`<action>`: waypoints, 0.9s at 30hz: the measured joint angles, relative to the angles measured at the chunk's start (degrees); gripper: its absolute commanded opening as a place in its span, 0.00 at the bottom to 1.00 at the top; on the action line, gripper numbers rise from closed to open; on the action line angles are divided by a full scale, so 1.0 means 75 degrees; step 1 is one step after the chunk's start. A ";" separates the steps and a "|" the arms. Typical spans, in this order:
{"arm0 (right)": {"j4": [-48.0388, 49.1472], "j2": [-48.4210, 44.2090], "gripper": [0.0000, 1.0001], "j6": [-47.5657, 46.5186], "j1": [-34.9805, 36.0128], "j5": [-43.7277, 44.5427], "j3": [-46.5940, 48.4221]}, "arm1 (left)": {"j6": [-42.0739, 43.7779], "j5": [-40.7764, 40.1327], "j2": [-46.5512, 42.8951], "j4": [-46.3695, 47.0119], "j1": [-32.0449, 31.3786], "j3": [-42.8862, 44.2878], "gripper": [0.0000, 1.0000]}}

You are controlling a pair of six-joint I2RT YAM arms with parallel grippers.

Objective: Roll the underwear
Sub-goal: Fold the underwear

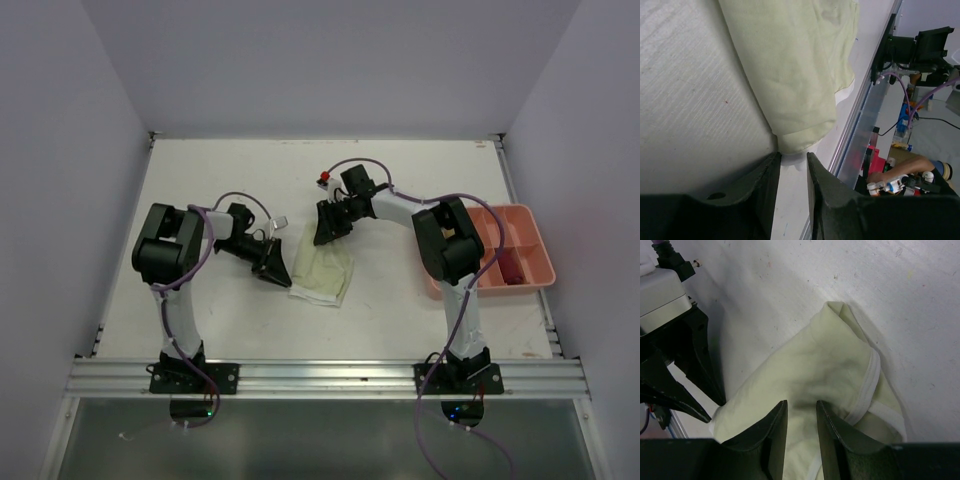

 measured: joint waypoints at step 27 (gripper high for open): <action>0.0146 -0.0026 0.36 0.0085 -0.0038 -0.0023 -0.0108 | -0.0530 0.0163 0.0356 0.0289 -0.0143 0.0079 0.00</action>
